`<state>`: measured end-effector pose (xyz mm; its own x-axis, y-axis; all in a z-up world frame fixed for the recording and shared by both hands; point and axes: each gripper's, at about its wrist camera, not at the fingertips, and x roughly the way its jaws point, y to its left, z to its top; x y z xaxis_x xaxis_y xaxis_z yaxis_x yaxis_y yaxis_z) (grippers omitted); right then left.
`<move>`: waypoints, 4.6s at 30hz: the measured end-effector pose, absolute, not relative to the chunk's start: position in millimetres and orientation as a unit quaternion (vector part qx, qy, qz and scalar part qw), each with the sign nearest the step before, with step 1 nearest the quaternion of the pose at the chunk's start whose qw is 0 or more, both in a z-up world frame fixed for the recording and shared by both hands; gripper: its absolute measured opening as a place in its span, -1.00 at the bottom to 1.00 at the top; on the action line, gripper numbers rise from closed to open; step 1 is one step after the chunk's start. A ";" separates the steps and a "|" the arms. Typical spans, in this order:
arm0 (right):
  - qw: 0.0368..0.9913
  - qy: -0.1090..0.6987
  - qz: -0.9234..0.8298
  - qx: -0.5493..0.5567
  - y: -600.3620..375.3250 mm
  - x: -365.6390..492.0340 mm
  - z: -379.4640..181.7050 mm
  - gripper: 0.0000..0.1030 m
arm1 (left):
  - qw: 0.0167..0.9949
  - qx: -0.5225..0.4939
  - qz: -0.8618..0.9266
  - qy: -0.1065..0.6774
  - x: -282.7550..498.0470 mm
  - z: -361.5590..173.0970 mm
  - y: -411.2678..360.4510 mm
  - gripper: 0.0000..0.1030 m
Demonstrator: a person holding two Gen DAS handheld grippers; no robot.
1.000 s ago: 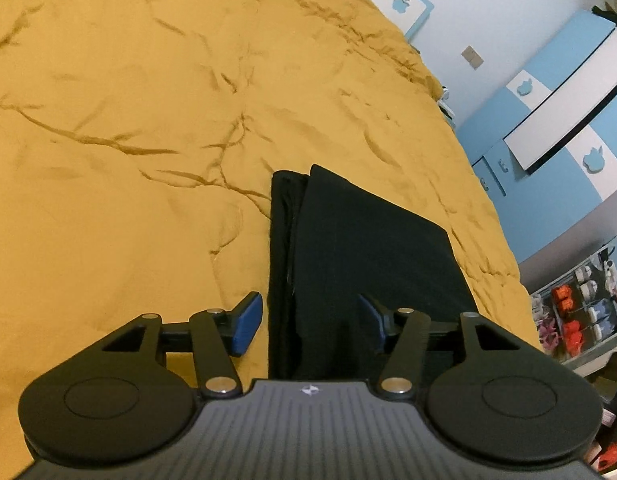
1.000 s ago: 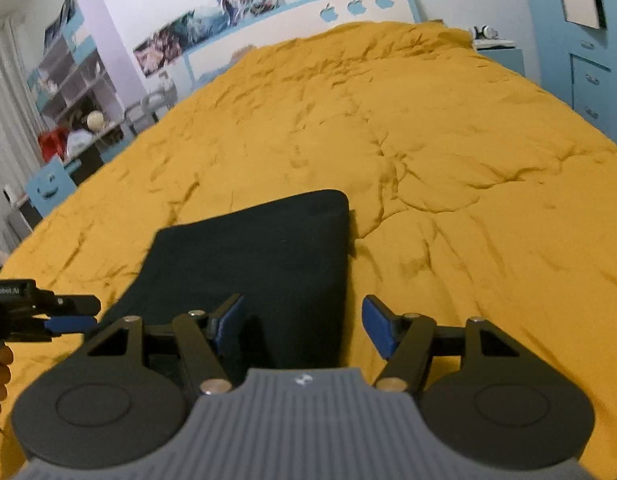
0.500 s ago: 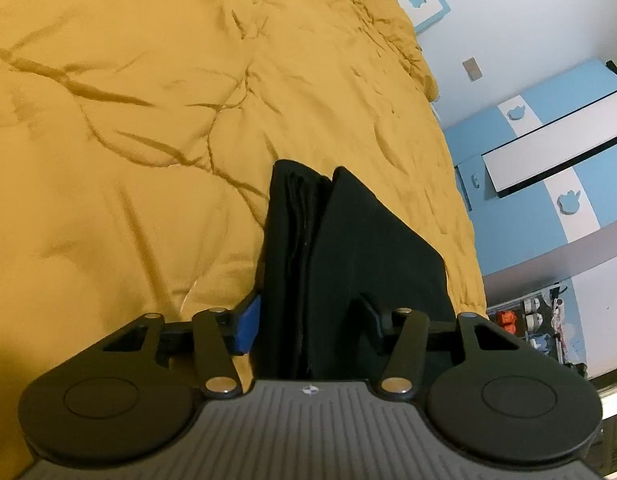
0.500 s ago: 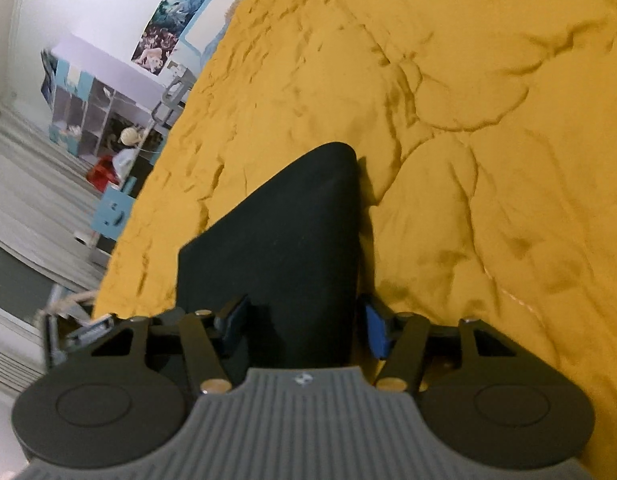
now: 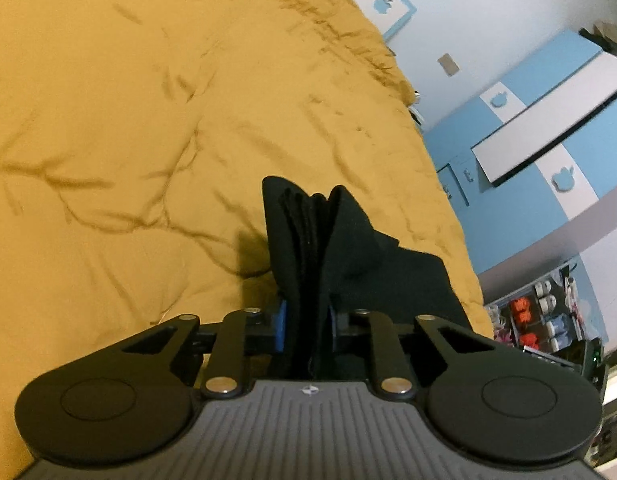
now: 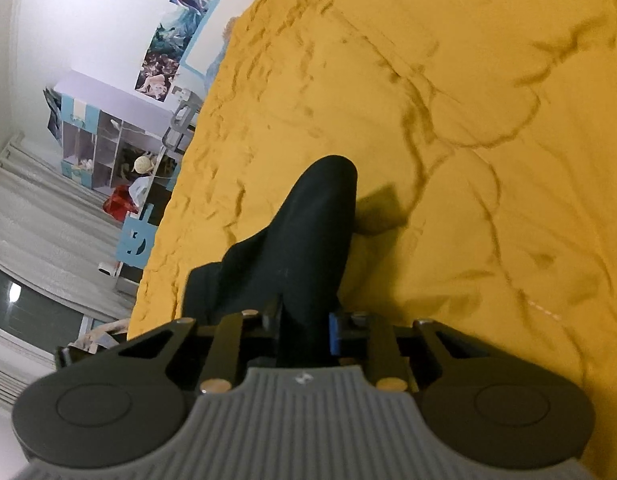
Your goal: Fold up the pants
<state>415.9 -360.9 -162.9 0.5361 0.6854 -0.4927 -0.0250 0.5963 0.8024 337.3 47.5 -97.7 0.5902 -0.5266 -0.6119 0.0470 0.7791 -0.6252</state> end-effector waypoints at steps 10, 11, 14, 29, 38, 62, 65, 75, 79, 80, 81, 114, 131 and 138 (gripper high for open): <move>0.781 0.406 0.245 0.407 -341.3 356.1 -78.8 -0.71 | 0.861 -0.248 -0.172 0.409 278.5 -17.8 59.8 -0.59; 0.778 0.409 0.244 0.411 -339.8 347.4 -73.6 -0.71 | 0.859 -0.247 -0.172 0.413 271.9 -15.9 61.8 -0.59; 0.772 0.416 0.242 0.416 -335.7 321.2 -69.3 -0.71 | 0.851 -0.246 -0.171 0.431 263.0 -22.9 65.5 -0.59; 0.792 0.444 0.222 0.355 -316.9 310.7 -153.7 -0.70 | 0.825 -0.267 -0.141 0.477 280.8 -115.4 74.2 -0.50; 0.853 0.428 0.177 0.242 -313.7 294.2 -132.5 -0.38 | 0.880 -0.182 -0.107 0.426 256.6 -72.8 69.3 -0.24; 0.925 0.337 0.167 0.047 -264.5 206.2 -75.7 -0.51 | 0.914 -0.106 -0.084 0.383 231.4 -56.1 36.2 -0.93; 0.928 0.332 0.169 0.023 -256.1 183.9 -70.3 -0.51 | 0.914 -0.078 -0.098 0.386 199.6 -47.2 30.3 -0.93; 0.917 0.367 0.158 -0.006 -247.1 168.5 -115.3 -0.50 | 0.904 -0.061 -0.078 0.416 158.2 -88.3 28.5 -0.91; 0.918 0.366 0.152 -0.001 -249.4 163.5 -118.3 -0.49 | 0.909 -0.055 -0.070 0.406 151.2 -75.9 28.3 -0.90; 0.919 0.364 0.151 0.002 -250.6 162.4 -114.0 -0.49 | 0.914 -0.049 -0.069 0.398 147.4 -69.0 26.8 -0.83; 0.921 0.360 0.152 0.005 -251.4 160.9 -107.6 -0.44 | 0.918 -0.043 -0.067 0.389 145.2 -62.5 25.3 -0.65; 0.950 0.302 0.082 -0.009 -224.7 58.0 -65.8 0.59 | 0.940 0.055 0.004 0.337 39.6 -43.4 -42.9 0.86; 0.948 0.305 0.092 -0.004 -227.4 56.5 -69.8 0.59 | 0.941 0.054 0.004 0.334 36.9 -42.3 -46.2 0.86; 0.948 0.305 0.097 -0.005 -226.7 56.1 -68.9 0.59 | 0.941 0.055 0.004 0.333 35.8 -41.7 -47.2 0.86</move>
